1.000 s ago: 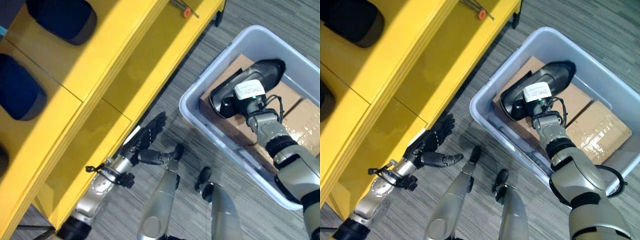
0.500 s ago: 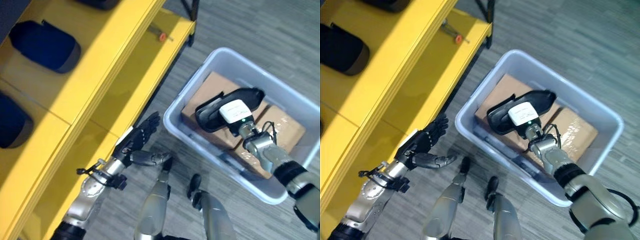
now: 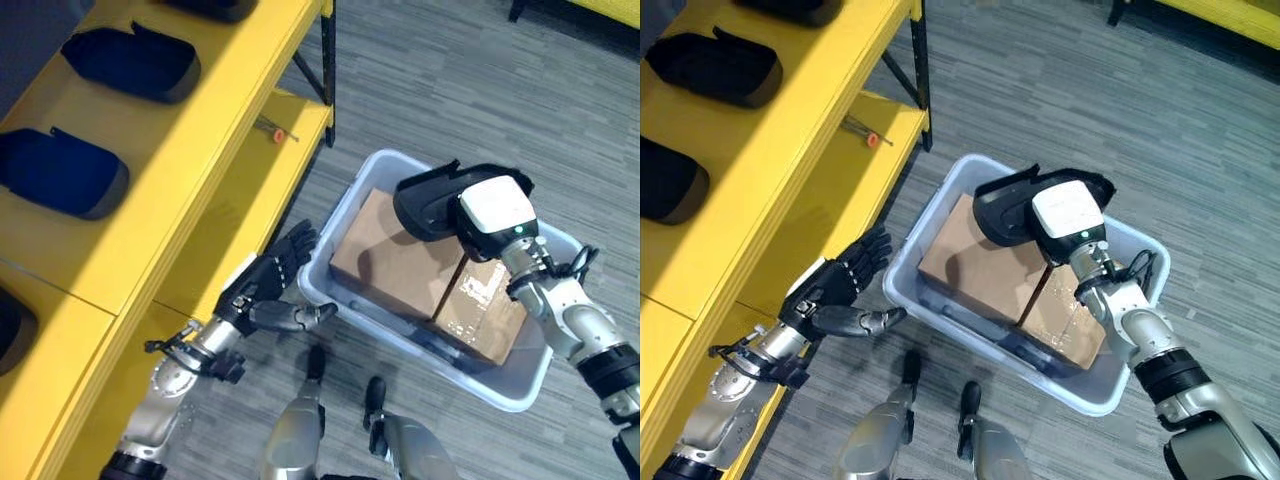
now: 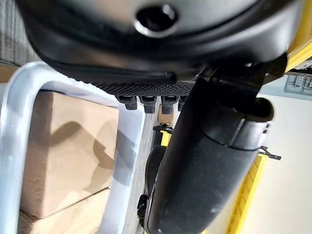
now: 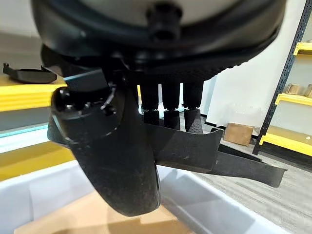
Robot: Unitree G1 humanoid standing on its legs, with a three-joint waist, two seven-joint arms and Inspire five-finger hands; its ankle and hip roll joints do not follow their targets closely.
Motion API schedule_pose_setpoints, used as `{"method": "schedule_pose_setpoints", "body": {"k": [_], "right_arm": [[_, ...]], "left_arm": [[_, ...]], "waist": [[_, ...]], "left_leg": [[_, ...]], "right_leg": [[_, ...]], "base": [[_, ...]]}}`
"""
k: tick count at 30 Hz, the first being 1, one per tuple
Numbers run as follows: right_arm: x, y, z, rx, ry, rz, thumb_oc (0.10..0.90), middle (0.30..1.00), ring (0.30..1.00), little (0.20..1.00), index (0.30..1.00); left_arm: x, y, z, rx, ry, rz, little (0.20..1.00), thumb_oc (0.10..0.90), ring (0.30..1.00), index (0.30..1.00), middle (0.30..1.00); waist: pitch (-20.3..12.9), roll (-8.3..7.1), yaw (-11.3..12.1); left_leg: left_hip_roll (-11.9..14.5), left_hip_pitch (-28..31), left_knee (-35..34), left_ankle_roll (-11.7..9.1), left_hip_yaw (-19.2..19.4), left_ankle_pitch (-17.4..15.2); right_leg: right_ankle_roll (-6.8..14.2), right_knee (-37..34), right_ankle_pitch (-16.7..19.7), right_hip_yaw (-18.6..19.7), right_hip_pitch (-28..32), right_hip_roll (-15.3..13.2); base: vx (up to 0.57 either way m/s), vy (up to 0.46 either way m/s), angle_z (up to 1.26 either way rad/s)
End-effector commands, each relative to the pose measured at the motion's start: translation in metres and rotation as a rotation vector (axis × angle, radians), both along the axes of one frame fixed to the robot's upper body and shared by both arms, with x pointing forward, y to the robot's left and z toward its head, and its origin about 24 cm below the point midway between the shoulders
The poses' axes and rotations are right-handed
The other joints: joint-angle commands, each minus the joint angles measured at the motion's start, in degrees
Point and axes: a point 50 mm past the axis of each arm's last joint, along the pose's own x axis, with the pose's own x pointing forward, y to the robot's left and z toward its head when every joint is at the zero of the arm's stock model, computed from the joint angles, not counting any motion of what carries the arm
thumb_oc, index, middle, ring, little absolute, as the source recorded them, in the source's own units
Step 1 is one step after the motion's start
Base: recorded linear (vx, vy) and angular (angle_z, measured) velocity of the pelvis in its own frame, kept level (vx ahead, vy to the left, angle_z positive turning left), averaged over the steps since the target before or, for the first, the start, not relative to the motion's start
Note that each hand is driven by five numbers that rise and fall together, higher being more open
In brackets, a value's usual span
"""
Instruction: Move parts from the plastic box to the shelf.
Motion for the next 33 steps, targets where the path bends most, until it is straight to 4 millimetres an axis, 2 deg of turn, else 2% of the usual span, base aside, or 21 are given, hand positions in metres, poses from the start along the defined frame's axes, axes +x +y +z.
{"method": "schedule_pose_setpoints", "body": {"k": [1, 2, 4, 6, 7, 10, 13, 15, 17, 22, 25, 29, 33], "right_arm": [[-0.003, -0.001, 0.030, 0.001, -0.104, 0.034, 0.400, 0.300, 0.300, 0.300, 0.300], [-0.004, -0.002, 0.023, 0.102, 0.071, 0.000, 0.400, 0.300, 0.300, 0.300, 0.300], [-0.008, 0.002, 0.020, 0.181, 0.186, 0.031, 0.400, 0.300, 0.300, 0.300, 0.300], [-0.013, 0.012, 0.027, 0.224, 0.284, 0.084, 0.400, 0.300, 0.300, 0.300, 0.300], [-0.014, 0.012, 0.027, 0.225, 0.286, 0.083, 0.400, 0.300, 0.300, 0.300, 0.300], [-0.023, 0.025, 0.040, 0.201, 0.390, 0.156, 0.400, 0.300, 0.300, 0.300, 0.300], [-0.027, 0.030, 0.045, 0.209, 0.427, 0.197, 0.400, 0.300, 0.300, 0.300, 0.300], [-0.036, 0.039, 0.059, 0.176, 0.513, 0.265, 0.400, 0.300, 0.300, 0.300, 0.300], [-0.047, 0.049, 0.058, 0.108, 0.666, 0.315, 0.400, 0.300, 0.300, 0.300, 0.300], [-0.045, 0.058, 0.065, 0.032, 0.692, 0.314, 0.400, 0.300, 0.300, 0.300, 0.300], [-0.045, 0.060, 0.068, -0.004, 0.701, 0.325, 0.400, 0.300, 0.300, 0.300, 0.300], [-0.046, 0.073, 0.082, -0.012, 0.698, 0.368, 0.400, 0.300, 0.300, 0.300, 0.300], [-0.041, 0.077, 0.083, -0.001, 0.704, 0.365, 0.400, 0.300, 0.300, 0.300, 0.300]], "left_arm": [[-0.014, -0.012, 0.014, -0.052, -0.127, -0.050, 1.000, 0.900, 1.000, 1.000, 1.000], [-0.014, -0.011, 0.018, 0.020, -0.181, -0.013, 1.000, 0.900, 1.000, 1.000, 1.000], [-0.013, -0.010, 0.021, 0.099, -0.231, 0.038, 1.000, 0.900, 1.000, 1.000, 1.000], [-0.012, -0.007, 0.029, 0.235, -0.357, 0.128, 1.000, 0.900, 1.000, 1.000, 1.000], [-0.012, -0.007, 0.029, 0.236, -0.359, 0.129, 1.000, 0.900, 1.000, 1.000, 1.000], [-0.009, -0.007, 0.042, 0.421, -0.557, 0.228, 1.000, 0.900, 1.000, 1.000, 1.000], [-0.006, -0.008, 0.042, 0.477, -0.569, 0.227, 1.000, 0.900, 1.000, 1.000, 1.000], [-0.006, -0.012, 0.046, 0.543, -0.674, 0.237, 1.000, 0.900, 1.000, 1.000, 1.000], [-0.007, -0.021, 0.054, 0.599, -0.851, 0.260, 1.000, 0.900, 1.000, 1.000, 1.000], [-0.002, -0.036, 0.052, 0.702, -1.005, 0.225, 1.000, 0.900, 1.000, 1.000, 1.000], [0.000, -0.041, 0.050, 0.730, -1.017, 0.195, 1.000, 0.900, 1.000, 1.000, 1.000], [0.002, -0.050, 0.039, 0.871, -1.089, 0.072, 1.000, 0.900, 1.000, 1.000, 1.000], [0.006, -0.052, 0.038, 0.895, -1.079, 0.054, 1.000, 0.900, 1.000, 1.000, 1.000]], "waist": [[-14.2, -2.44, -0.7], [-15.5, -2.66, -1.5], [-16.3, -2.93, -2.1], [-17.4, -3.51, -3.2], [-17.4, -3.52, -3.2], [-19.2, -4.45, -4.8], [-19.6, -4.66, -5.1], [-20.7, -5.13, -6.3], [-21.7, -5.54, -7.6], [-22.8, -6.03, -9.0], [-23.1, -6.07, -9.4], [-23.8, -5.36, -10.7], [-24.0, -4.90, -11.0]], "left_leg": [[1.6, -1.9, -0.8, -2.1, -1.3, -3.9], [1.7, -0.8, -1.1, -2.1, -0.9, -4.3], [1.7, 0.1, -1.3, -2.1, -0.4, -4.5], [1.7, 1.1, -1.4, -2.2, 0.3, -5.0], [1.7, 1.1, -1.4, -2.2, 0.3, -5.0], [2.0, 2.8, -1.4, -2.3, 1.8, -6.3], [2.3, 3.3, -1.4, -2.4, 2.4, -6.5], [2.8, 4.3, -1.4, -2.7, 3.4, -7.2], [3.2, 5.1, -1.4, -2.9, 4.5, -7.7], [3.4, 6.3, -1.4, -2.9, 6.1, -8.3], [3.4, 6.7, -1.4, -2.8, 6.5, -8.6], [3.4, 7.6, -1.4, -2.7, 7.8, -9.2], [3.3, 8.0, -1.4, -2.6, 8.2, -9.5]], "right_leg": [[1.9, -2.0, -0.4, -1.7, 0.1, -1.2], [2.1, -2.7, -0.1, -1.4, 0.7, -1.4], [2.4, -3.5, 0.5, -1.0, 1.3, -1.7], [2.7, -4.5, 1.3, -0.6, 1.6, -1.9], [2.7, -4.6, 1.3, -0.6, 1.7, -1.9], [3.3, -6.1, 2.3, 0.1, 2.3, -2.2], [3.4, -6.4, 2.5, 0.4, 2.4, -2.2], [3.7, -6.9, 2.7, 0.9, 2.6, -2.1], [3.9, -7.2, 3.0, 1.7, 2.8, -2.1], [4.5, -7.8, 3.8, 2.7, 3.1, -2.4], [4.8, -8.0, 3.9, 2.9, 3.2, -2.5], [5.3, -8.4, 4.4, 3.8, 3.3, -2.7], [5.5, -8.7, 4.5, 4.2, 3.4, -2.8]], "base": [[0.05, 0.066, -0.04], [0.06, 0.099, -0.03], [0.06, 0.097, -0.02], [0.02, 0.064, -0.08], [0.03, 0.077, -0.12], [0.03, 0.067, -0.10], [0.01, 0.030, -0.14], [0.01, 0.065, -0.10], [-0.01, 0.070, -0.25], [-0.01, 0.033, -0.22], [0.00, 0.009, -0.08], [-0.01, 0.038, -0.14], [0.00, 0.027, -0.13]]}}
